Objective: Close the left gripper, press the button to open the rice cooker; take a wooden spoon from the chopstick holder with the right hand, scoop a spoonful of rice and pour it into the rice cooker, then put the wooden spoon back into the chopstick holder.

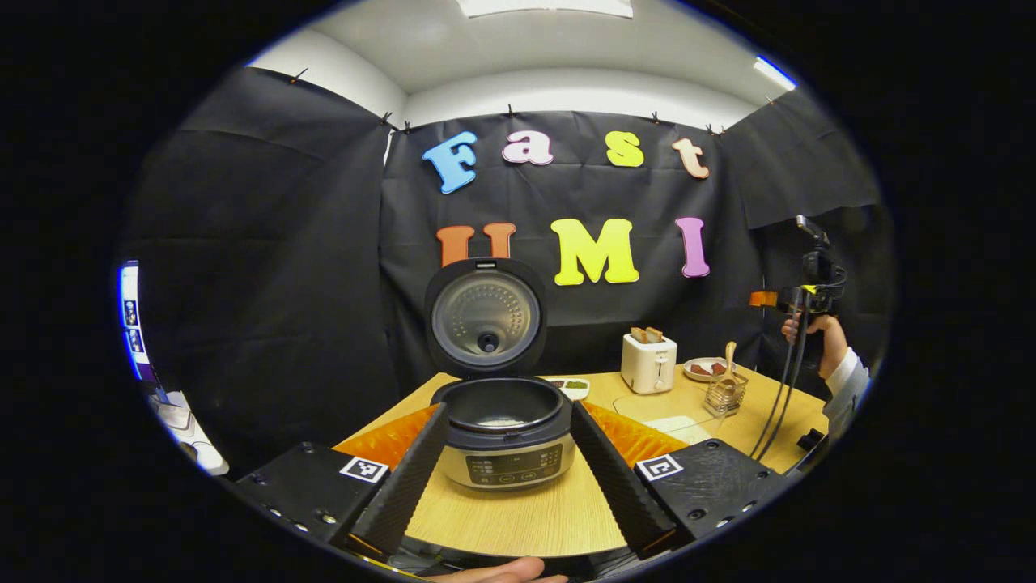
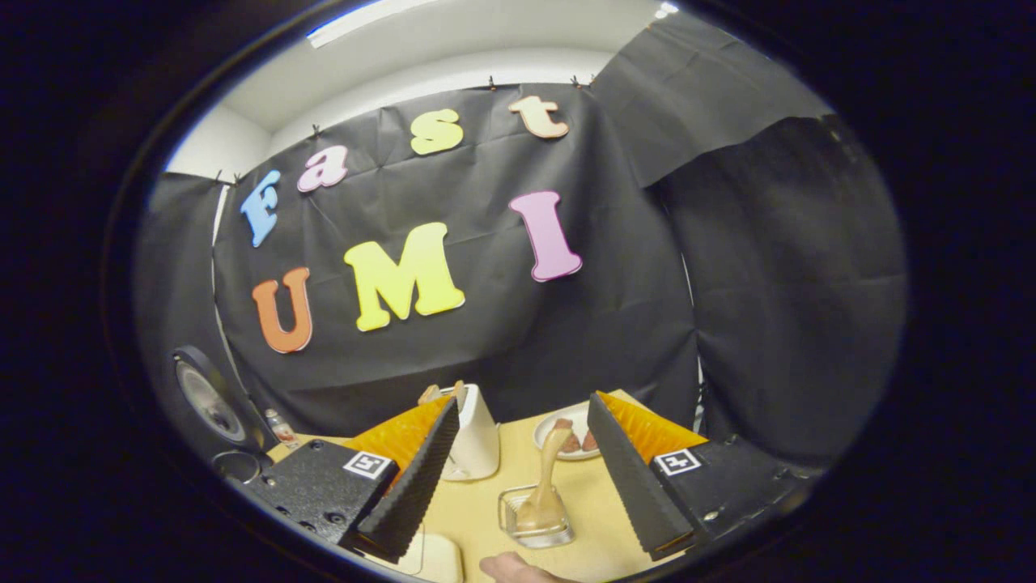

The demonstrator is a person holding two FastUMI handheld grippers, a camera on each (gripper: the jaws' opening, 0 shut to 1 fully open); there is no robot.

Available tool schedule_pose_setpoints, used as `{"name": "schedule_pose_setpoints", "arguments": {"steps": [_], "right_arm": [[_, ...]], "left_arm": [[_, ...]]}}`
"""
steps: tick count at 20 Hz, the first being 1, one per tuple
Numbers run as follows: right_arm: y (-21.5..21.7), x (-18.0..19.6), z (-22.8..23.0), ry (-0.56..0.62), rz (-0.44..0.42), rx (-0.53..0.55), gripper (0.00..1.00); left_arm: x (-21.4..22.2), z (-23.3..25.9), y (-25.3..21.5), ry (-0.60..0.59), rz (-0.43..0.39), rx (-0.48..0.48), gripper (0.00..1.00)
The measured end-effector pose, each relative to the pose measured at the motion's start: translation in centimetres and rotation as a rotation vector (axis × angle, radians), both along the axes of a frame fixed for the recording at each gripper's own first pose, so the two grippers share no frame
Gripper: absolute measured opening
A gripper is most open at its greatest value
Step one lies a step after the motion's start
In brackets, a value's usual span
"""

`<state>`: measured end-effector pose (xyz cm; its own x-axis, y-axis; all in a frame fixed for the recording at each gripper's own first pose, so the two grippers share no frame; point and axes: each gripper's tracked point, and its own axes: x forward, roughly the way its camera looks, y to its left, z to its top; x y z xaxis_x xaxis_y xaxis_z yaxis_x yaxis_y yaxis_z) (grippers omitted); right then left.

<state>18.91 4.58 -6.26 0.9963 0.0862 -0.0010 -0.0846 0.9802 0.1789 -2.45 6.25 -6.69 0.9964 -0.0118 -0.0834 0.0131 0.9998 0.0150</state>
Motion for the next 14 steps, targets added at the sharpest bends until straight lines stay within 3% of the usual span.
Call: {"name": "schedule_pose_setpoints", "arguments": {"steps": [8,11,14], "right_arm": [[-1.3,-10.7,4.2,-0.075,-0.005,-0.152,1.00],[-0.7,-14.4,4.2,-0.079,0.051,-0.120,1.00],[0.1,-17.1,2.7,-0.077,0.113,-0.126,1.00]], "left_arm": [[3.8,3.2,0.0,0.032,0.021,-0.057,0.96],[5.3,5.1,0.1,0.059,0.019,-0.088,0.96],[6.9,9.3,1.1,0.007,0.036,-0.063,0.95]]}}
